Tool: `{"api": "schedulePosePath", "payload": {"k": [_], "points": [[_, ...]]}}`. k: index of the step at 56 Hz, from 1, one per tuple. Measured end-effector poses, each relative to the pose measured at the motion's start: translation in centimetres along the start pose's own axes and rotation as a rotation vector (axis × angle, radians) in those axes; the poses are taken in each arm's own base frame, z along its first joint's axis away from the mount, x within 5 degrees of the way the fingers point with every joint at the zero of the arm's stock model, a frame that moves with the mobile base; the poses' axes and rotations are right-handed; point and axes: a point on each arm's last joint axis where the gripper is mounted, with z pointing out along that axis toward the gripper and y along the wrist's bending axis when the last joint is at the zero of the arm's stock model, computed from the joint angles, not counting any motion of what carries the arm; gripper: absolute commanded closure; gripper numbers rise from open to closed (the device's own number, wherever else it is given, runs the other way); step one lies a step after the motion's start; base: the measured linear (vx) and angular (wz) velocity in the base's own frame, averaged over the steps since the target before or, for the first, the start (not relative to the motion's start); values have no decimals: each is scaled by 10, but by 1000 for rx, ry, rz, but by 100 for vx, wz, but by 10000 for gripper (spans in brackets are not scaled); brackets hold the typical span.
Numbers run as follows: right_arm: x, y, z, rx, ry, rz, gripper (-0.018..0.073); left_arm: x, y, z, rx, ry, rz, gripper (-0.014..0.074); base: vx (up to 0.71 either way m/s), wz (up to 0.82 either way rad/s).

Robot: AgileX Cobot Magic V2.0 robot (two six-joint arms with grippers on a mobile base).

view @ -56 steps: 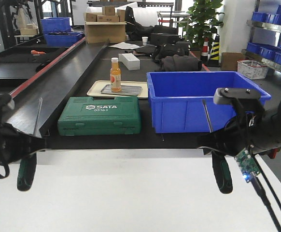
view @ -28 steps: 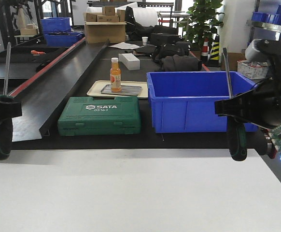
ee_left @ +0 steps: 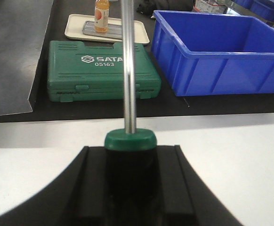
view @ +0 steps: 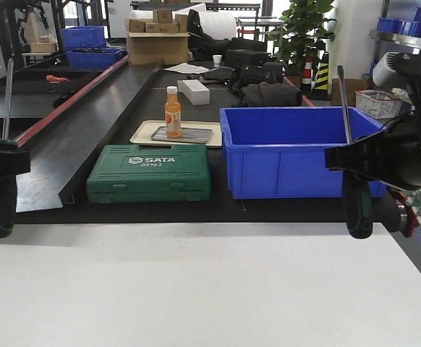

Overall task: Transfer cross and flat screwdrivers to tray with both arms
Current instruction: 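Lift both screwdrivers upright off the table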

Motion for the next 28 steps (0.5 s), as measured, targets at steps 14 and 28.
{"api": "schedulePosePath", "payload": {"k": [14,28], "points": [[0,0,0,0,0,0,568,0,0,0,0,0,2,603,0,0],[0,0,0,0,0,0,568,0,0,0,0,0,2,603,0,0]]}}
